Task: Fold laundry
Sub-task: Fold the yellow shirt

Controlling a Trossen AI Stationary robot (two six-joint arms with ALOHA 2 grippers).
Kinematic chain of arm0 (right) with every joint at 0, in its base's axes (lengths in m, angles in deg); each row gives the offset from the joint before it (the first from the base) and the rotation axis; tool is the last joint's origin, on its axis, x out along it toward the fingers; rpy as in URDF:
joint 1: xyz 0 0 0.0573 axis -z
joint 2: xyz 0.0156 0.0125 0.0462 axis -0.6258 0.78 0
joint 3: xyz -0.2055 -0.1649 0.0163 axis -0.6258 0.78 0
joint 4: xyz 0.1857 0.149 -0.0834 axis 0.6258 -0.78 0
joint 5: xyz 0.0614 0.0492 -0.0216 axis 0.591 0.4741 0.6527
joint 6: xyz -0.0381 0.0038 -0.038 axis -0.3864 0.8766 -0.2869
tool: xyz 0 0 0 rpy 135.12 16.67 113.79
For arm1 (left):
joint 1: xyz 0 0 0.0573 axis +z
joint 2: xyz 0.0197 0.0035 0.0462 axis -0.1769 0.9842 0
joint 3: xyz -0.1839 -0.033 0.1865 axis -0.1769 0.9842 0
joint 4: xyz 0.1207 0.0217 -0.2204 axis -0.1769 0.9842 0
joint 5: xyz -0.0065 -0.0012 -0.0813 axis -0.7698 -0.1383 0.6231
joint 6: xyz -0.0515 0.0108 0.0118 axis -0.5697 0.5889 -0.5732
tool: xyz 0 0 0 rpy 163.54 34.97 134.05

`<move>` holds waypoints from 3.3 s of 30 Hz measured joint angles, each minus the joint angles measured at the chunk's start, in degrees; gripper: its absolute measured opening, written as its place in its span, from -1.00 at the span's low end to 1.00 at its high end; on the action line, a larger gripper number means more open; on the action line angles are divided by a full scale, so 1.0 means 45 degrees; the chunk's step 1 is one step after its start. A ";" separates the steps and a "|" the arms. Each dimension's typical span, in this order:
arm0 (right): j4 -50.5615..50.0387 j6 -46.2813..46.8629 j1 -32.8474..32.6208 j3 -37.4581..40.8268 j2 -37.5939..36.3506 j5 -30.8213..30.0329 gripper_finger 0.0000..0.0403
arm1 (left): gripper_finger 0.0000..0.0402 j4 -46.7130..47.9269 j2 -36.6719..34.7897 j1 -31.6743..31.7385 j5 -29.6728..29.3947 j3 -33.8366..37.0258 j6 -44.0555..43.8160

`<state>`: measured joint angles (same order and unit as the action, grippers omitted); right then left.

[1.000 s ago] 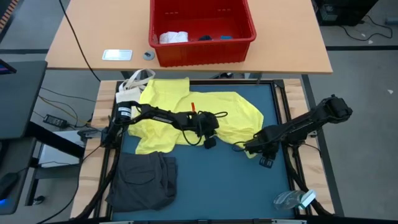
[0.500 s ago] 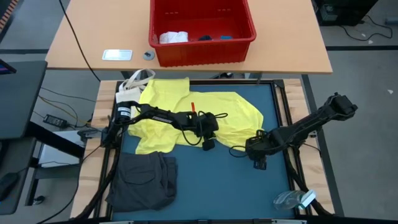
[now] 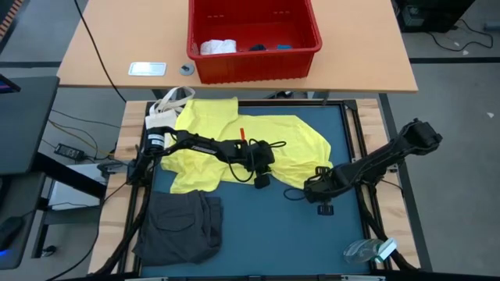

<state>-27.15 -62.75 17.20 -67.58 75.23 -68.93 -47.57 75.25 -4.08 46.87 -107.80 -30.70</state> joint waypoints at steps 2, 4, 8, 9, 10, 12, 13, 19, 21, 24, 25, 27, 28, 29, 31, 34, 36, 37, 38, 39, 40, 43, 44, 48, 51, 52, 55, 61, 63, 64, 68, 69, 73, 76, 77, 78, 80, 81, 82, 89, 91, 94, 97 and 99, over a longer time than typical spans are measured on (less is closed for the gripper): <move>-0.0071 0.0352 0.0071 -0.0045 -0.0094 0.0427 -0.92 | -1.00 0.0023 0.0000 0.0001 0.0003 -0.0005 0.0000; -0.0383 0.0491 0.0062 -0.0171 -0.0325 0.0752 -0.94 | -1.00 0.0133 0.0000 0.0001 0.0005 -0.0005 0.0000; -0.1685 -0.0053 -0.0142 -0.0612 -0.0739 0.1137 -0.93 | -1.00 0.0345 0.0000 0.0040 0.0082 -0.0010 -0.0005; -0.2066 -0.0385 -0.0188 -0.0742 -0.0812 0.1186 -0.93 | -1.00 0.0371 0.0000 0.0045 0.0117 -0.0015 -0.0009; -0.2396 -0.0674 -0.0238 -0.0850 -0.0878 0.1183 -0.93 | -1.00 0.0392 0.0000 0.0049 0.0172 -0.0015 -0.0014; -0.2904 -0.1229 -0.0334 -0.0934 -0.0987 0.1174 -0.93 | -1.00 0.0405 0.0000 0.0085 0.0426 -0.0015 -0.0028; -0.3040 -0.1475 -0.0370 -0.0937 -0.1026 0.1236 -0.92 | -1.00 0.0403 0.0000 0.0098 0.0629 -0.0018 -0.0084; -0.3090 -0.3012 -0.0842 -0.0947 -0.0892 0.3561 -0.94 | -1.00 0.0360 -0.0415 0.0157 0.1413 -0.0029 -0.0180; -0.3026 -0.3370 -0.0933 -0.0950 -0.0753 0.4565 -0.95 | -1.00 0.0271 -0.0795 0.0235 0.1545 -0.0029 -0.0163; -0.3381 -0.2997 -0.1020 -0.0952 -0.0606 0.4219 -0.95 | -1.00 0.0091 -0.1397 0.0407 0.1502 -0.0029 -0.0143; -0.3569 -0.2584 -0.1032 -0.0950 -0.0600 0.3563 -0.94 | -1.00 0.0116 -0.1587 0.0467 0.1446 -0.0024 -0.0146; -0.3909 -0.1738 -0.1040 -0.0946 -0.0595 0.2382 -0.93 | -1.00 0.0165 -0.1903 0.0565 0.1374 -0.0024 -0.0151; -0.4009 -0.1453 -0.1053 -0.0936 -0.0595 0.2038 -0.92 | -1.00 0.0144 -0.1958 0.0573 0.1374 -0.0028 -0.0146; -0.3995 -0.1203 -0.1088 -0.0933 -0.0595 0.1872 -0.92 | -1.00 0.0163 -0.1962 0.0592 0.1375 -0.0037 -0.0149; -0.3737 -0.1031 -0.1235 -0.0933 -0.0590 0.1990 -0.93 | -1.00 0.0549 -0.1927 0.0618 0.1715 -0.0004 -0.0219; -0.3339 -0.1230 -0.1688 -0.0946 -0.0590 0.3215 -0.94 | -1.00 0.0792 -0.1802 0.0518 0.2047 -0.0015 -0.0345; -0.3514 -0.0920 -0.2243 -0.0952 -0.0594 0.3363 -0.94 | -1.00 0.0906 -0.1783 0.0438 0.2106 -0.0015 -0.0405; -0.3714 -0.0651 -0.2562 -0.0956 -0.0595 0.3271 -0.94 | -1.00 0.0841 -0.1797 0.0424 0.2194 -0.0015 -0.0566; -0.3954 -0.0401 -0.2911 -0.0980 -0.0591 0.3062 -0.94 | -1.00 0.0716 -0.1820 0.0430 0.2279 -0.0015 -0.0759; -0.4230 -0.0228 -0.3260 -0.1076 -0.0590 0.2788 -0.94 | -1.00 0.0495 -0.1848 0.0462 0.2278 -0.0015 -0.0996; -0.4423 -0.0082 -0.3613 -0.1219 -0.0590 0.2464 -0.94 | -1.00 0.0327 -0.1912 0.0496 0.2276 -0.0015 -0.1261; -0.4816 0.0125 -0.4583 -0.1761 -0.0590 0.1312 -0.94 | -1.00 -0.0179 -0.2056 0.0565 0.2426 -0.0010 -0.1782; -0.4832 0.0129 -0.4827 -0.1899 -0.0590 0.1054 -0.94 | -1.00 -0.0375 -0.2067 0.0565 0.2500 -0.0015 -0.1921; -0.5062 0.0369 -0.5639 -0.2291 -0.0590 0.0399 -0.93 | -1.00 -0.1088 -0.2235 0.0565 0.3278 0.0005 -0.2177; -0.6395 0.1256 -0.6194 -0.2637 -0.0590 -0.0396 -0.94 | -1.00 -0.1512 -0.2447 0.0599 0.3763 0.0000 -0.2346; -0.6939 0.1516 -0.6374 -0.2796 -0.0590 -0.0675 -0.95 | -1.00 -0.1556 -0.2550 0.0619 0.3806 -0.0005 -0.2366; -0.8011 0.1859 -0.6769 -0.3185 -0.0609 -0.1120 -0.96 | -1.00 -0.1527 -0.2722 0.0730 0.3914 -0.0009 -0.2380; -0.6964 0.1408 -0.7303 -0.3502 -0.0600 -0.0344 -0.97 | -1.00 -0.0017 -0.2837 0.0910 0.4049 -0.0015 -0.2282; -0.5704 0.0859 -0.7480 -0.3499 -0.0599 0.0363 -0.97 | -1.00 0.0911 -0.2639 0.0849 0.4121 -0.0056 -0.2097; -0.5023 0.0608 -0.7575 -0.3434 -0.0595 0.0654 -0.97 | -1.00 0.1391 -0.2484 0.0777 0.4211 -0.0068 -0.1925; -0.4015 0.0469 -0.7598 -0.3020 -0.0457 0.1084 -0.97 | -1.00 0.2734 -0.1803 0.0313 0.4598 -0.0029 -0.1525; -0.4054 0.0627 -0.7544 -0.2939 -0.0415 0.1138 -0.97 | -1.00 0.2691 -0.1738 0.0215 0.4607 -0.0034 -0.1529; -0.3538 0.1723 -0.6919 -0.2686 -0.0313 0.1417 -0.90 | -1.00 0.2676 -0.1684 -0.0236 0.4556 -0.0038 -0.1569; -0.1780 0.2485 -0.6157 -0.2686 -0.0370 0.2504 -0.78 | -1.00 0.2941 -0.1627 -0.0430 0.4612 -0.0001 -0.1569; -0.1152 0.2628 -0.5923 -0.2686 -0.0405 0.3118 -0.73 | -1.00 0.3030 -0.1627 -0.0485 0.4709 0.0000 -0.1573; -0.0697 0.2741 -0.5698 -0.2686 -0.0430 0.3990 -0.67 | -1.00 0.3189 -0.1627 -0.0538 0.4749 0.0000 -0.1558; -0.0059 0.2954 -0.5349 -0.2686 -0.0439 0.5272 -0.54 | -1.00 0.3692 -0.1627 -0.0611 0.4777 0.0000 -0.1486; 0.0062 0.3106 -0.5212 -0.2686 -0.0442 0.5735 -0.47 | -1.00 0.3984 -0.1622 -0.0602 0.4778 0.0002 -0.1336; 0.0051 0.3211 -0.5062 -0.2686 -0.0439 0.6018 -0.39 | -1.00 0.4261 -0.1622 -0.0591 0.4764 0.0005 -0.1145; -0.0599 0.3683 -0.3804 -0.2686 -0.0449 0.3479 -0.05 | -0.94 0.4401 -0.1622 -0.0596 0.4420 0.0005 -0.0951; 0.0246 0.3734 -0.3233 -0.2686 -0.0449 0.2637 -0.05 | -0.90 0.4386 -0.1622 -0.0601 0.4422 0.0005 -0.1019; 0.2127 0.3695 -0.2417 -0.2515 -0.0458 0.1978 -0.09 | -0.87 0.4375 -0.1622 -0.0606 0.4425 0.0005 -0.1115; 0.3551 0.3851 -0.1772 -0.1583 -0.0459 0.1626 -0.16 | -0.86 0.4368 -0.1622 -0.0606 0.4425 0.0005 -0.1090; 0.4262 0.4274 -0.1497 -0.0657 -0.0457 0.1333 -0.21 | -0.86 0.4347 -0.1622 -0.0622 0.4427 0.0000 -0.1227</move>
<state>-7.98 -43.52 10.46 -70.53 73.17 -62.93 -28.01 67.95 -6.88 66.79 -107.80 -36.22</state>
